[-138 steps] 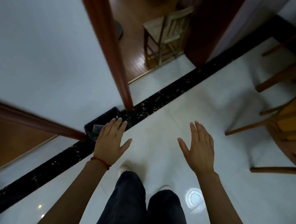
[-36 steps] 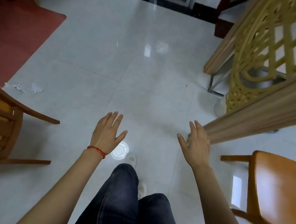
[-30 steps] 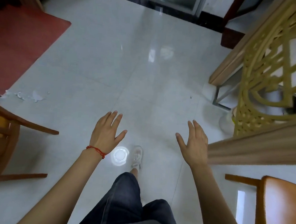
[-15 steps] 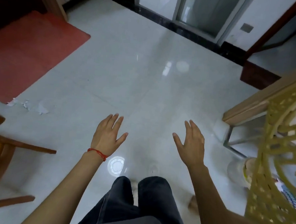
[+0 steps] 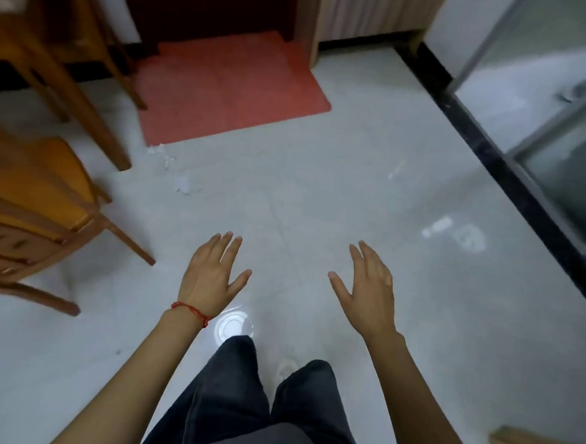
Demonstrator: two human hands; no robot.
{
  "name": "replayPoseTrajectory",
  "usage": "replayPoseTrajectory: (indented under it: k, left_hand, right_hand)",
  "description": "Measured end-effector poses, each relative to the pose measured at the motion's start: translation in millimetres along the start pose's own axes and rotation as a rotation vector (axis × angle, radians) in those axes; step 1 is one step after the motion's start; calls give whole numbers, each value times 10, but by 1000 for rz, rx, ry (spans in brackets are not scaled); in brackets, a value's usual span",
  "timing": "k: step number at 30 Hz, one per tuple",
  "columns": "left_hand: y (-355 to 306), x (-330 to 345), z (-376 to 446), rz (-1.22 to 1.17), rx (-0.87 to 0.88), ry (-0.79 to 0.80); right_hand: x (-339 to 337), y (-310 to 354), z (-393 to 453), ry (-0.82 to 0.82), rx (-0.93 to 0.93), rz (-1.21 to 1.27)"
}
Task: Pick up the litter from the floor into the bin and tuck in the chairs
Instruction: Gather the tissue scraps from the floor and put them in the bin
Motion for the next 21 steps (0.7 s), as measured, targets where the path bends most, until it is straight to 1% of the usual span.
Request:
replayPoseTrajectory:
  k: [4, 10, 12, 15, 18, 21]
  left_hand:
    - [372, -180, 114, -49, -166, -71]
    - [1071, -459, 454, -68, -343, -126]
    - [1330, -568, 652, -53, -374, -147]
    - [1697, -801, 942, -41, -418, -135]
    - [2033, -1118, 1217, -52, -436, -122]
    - [2360, -1486, 1511, -59, -439, -157]
  right_hand:
    - [-24, 320, 690, 81, -161, -54]
    - [95, 857, 1693, 144, -308, -104]
    - [150, 1042, 2068, 161, -323, -118]
    - [205, 1350, 2596, 193, -340, -127]
    - [178, 1696, 3085, 208, -348, -119]
    - [74, 2059, 3566, 194, -376, -121]
Point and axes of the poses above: each hand's wrist, its own z-axis towards the middle knuckle, its own x-axis out of the palm, y = z × x, the point moved 6 cm from there along z, towards the middle knuckle, and after that the axes turned 15 degrees about y, right-handed, at the moved point
